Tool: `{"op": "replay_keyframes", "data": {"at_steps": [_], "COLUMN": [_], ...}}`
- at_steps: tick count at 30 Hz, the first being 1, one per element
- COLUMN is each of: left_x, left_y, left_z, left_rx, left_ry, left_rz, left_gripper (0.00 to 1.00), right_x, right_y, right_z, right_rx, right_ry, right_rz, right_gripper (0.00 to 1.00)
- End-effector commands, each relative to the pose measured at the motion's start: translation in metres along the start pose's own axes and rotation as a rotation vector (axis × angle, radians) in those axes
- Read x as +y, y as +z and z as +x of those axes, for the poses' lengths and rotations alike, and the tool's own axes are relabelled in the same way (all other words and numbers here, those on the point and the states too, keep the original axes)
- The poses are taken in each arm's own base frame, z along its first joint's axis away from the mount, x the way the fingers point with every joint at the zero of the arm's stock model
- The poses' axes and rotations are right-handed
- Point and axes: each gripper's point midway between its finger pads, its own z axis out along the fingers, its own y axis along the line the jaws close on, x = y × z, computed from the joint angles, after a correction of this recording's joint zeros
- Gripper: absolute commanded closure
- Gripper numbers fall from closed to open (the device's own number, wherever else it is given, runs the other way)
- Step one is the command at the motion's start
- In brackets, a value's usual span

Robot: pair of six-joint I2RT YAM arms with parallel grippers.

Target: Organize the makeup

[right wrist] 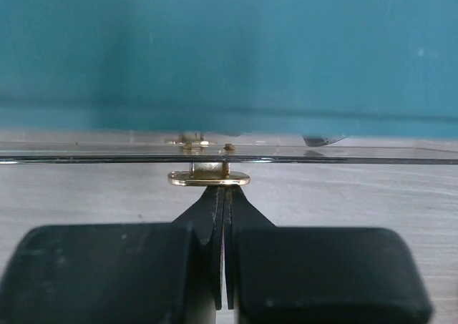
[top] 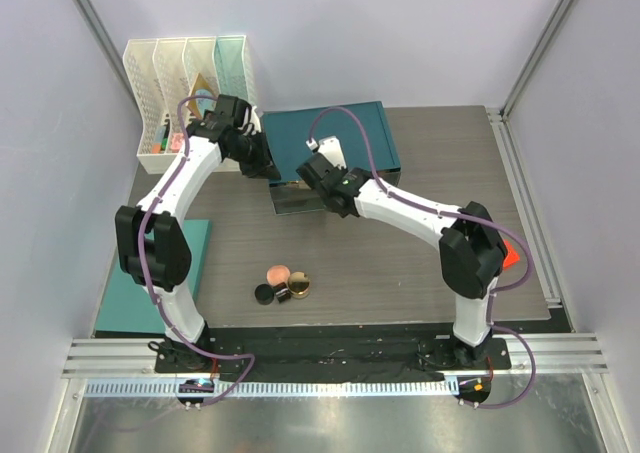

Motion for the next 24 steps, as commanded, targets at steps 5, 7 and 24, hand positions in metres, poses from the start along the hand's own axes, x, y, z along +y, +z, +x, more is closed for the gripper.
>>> {"op": "replay_keyframes", "data": {"at_steps": [5,7,24], "left_x": [0.064,0.064,0.049], "left_y": [0.009,0.008,-0.004], "left_z": [0.046,0.046,0.014], "left_rx": [0.178,0.175,0.088], "left_ry": [0.004,0.005,0.026], "left_rz": [-0.261,-0.261,-0.257], "left_gripper": [0.90,0.90,0.84], "right_x": [0.020,0.023,-0.009], "right_y": [0.002,0.000,-0.052], "right_z": [-0.070,-0.072,-0.014], "right_rx": [-0.162,-0.164,0.018], "right_ry": [0.134,0.141,0.559], "right_rz": [-0.051,-0.070,-0.340], "right_gripper": [0.99,0.99,0.37]}}
